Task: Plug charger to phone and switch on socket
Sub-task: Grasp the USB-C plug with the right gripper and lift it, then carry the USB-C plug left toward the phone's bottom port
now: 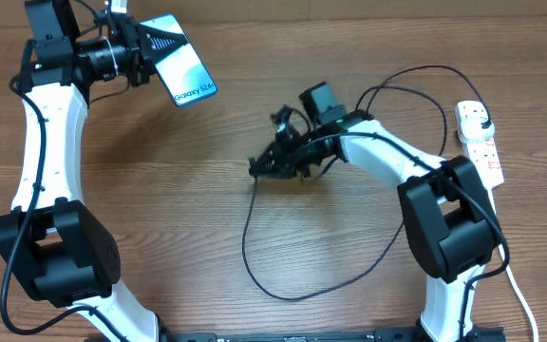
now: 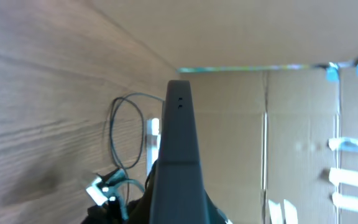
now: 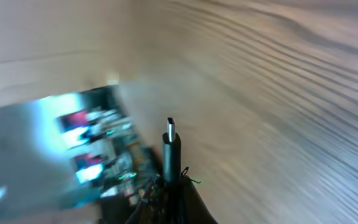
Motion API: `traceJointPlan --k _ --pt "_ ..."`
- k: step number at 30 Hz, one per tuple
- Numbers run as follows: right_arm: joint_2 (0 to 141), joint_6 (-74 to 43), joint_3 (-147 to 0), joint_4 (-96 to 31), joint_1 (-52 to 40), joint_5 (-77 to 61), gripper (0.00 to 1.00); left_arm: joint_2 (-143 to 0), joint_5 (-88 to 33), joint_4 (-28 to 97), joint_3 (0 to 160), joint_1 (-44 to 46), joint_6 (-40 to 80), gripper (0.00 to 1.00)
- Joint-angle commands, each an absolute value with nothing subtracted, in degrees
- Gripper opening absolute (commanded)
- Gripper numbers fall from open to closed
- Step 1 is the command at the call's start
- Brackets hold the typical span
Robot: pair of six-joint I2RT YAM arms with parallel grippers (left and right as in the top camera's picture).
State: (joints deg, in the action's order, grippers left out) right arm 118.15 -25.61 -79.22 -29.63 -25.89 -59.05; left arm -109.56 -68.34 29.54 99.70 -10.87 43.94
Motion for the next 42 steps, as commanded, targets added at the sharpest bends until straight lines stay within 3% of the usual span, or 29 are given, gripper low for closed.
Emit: traceJointPlan --k 1,15,28,42 --pt "118.6 -23.9 -80.8 -23.4 -25.5 -77.7 0.04 -109.5 -74.1 25.4 100.2 -10.9 46.7 0.04" --pt "118.6 -46.1 -80.8 7.2 -25.5 -84.1 0.04 -109.5 -74.9 7.6 100.2 -10.9 57.8 0.04" --pt "118.6 -87.8 -80.8 59.8 -25.5 -82.1 0.04 -109.5 -74.2 6.3 100.2 -10.0 60.8 0.04" --pt "118.6 -96.3 -80.8 65.5 -25.5 -79.5 0.04 -109.5 -74.4 4.0 100.2 -6.5 60.7 0.04"
